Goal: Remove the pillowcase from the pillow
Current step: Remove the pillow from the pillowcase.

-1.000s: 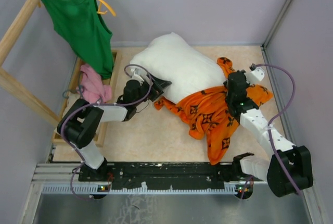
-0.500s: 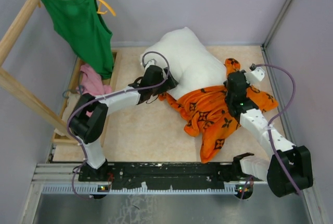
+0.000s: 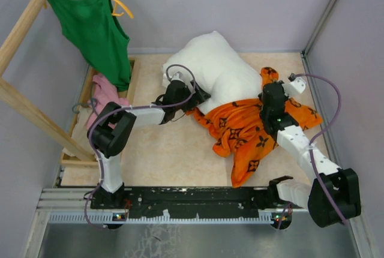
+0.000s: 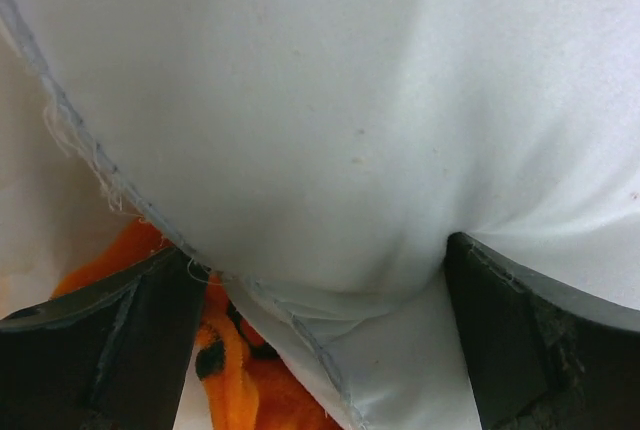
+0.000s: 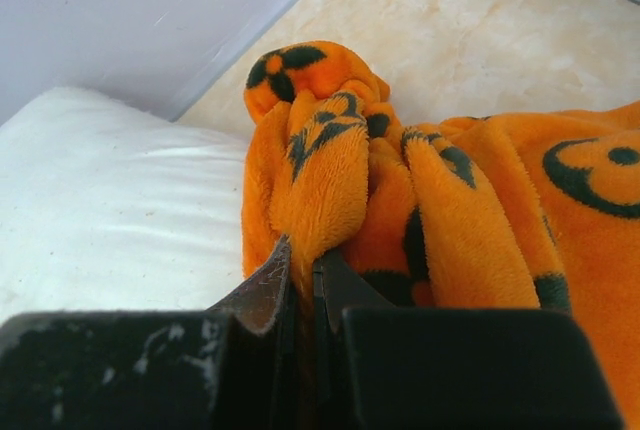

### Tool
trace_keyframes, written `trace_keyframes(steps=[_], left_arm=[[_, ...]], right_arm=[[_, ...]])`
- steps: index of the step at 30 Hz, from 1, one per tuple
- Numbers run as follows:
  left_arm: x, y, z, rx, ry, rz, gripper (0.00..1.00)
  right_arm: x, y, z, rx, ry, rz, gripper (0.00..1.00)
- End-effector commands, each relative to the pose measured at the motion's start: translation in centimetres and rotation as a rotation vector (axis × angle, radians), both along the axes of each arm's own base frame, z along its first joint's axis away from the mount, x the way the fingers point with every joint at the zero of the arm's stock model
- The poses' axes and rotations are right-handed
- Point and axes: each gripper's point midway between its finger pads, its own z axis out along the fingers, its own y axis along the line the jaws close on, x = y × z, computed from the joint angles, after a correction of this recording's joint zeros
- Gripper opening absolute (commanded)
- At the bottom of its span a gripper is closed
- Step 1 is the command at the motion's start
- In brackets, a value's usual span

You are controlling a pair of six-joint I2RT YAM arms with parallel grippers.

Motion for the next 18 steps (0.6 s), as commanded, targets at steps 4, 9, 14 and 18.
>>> trace_keyframes(steps=[4, 9, 14, 18], left_arm=[[0.2, -1.6, -2.6, 0.013, -0.023, -0.060, 0.60], [3.3, 1.4, 1.4, 0.051, -0.144, 0.023, 0.00], [5.5, 7.1, 9.0, 0.161, -0.296, 0.158, 0.00], [5.3, 10.4, 14.8, 0.289, -0.392, 0.239, 0.00]], right_arm=[[0.1, 0.5, 3.1, 0.020, -0.104, 0.032, 0.00], [0.3, 2.6, 3.9, 0.010, -0.126, 0.169, 0.00], [-0.8, 5.3, 5.2, -0.009, -0.140, 0.357, 0.27], [-1.9, 7.9, 7.0, -0.025, -0.163, 0.497, 0.94]])
